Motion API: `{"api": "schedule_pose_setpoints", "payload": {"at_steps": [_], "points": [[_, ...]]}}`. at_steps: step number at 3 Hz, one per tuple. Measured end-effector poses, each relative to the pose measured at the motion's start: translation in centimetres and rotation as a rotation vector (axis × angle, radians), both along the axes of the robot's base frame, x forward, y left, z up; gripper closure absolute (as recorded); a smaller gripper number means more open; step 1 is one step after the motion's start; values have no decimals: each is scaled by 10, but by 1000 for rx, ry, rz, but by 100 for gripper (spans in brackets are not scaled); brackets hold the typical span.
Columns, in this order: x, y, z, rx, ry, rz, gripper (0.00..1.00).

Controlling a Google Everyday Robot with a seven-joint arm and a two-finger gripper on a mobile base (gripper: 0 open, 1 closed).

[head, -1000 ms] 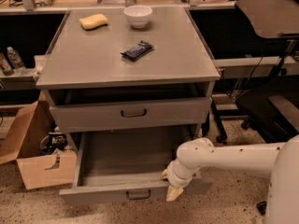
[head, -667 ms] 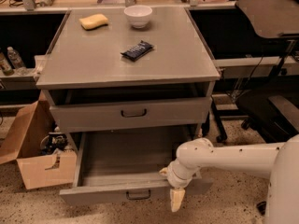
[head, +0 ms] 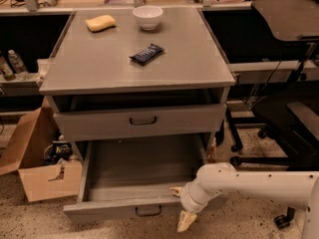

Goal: Open middle drawer

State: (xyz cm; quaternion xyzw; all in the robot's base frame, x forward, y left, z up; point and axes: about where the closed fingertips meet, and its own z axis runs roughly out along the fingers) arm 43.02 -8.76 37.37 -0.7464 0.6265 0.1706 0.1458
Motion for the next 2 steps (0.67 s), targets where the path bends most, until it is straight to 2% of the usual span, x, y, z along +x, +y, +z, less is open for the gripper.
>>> {"api": "schedule_pose_setpoints", "payload": {"at_steps": [1, 2], "points": [[0, 1, 4, 0, 0, 0, 52], [0, 1, 4, 0, 0, 0, 37]]}}
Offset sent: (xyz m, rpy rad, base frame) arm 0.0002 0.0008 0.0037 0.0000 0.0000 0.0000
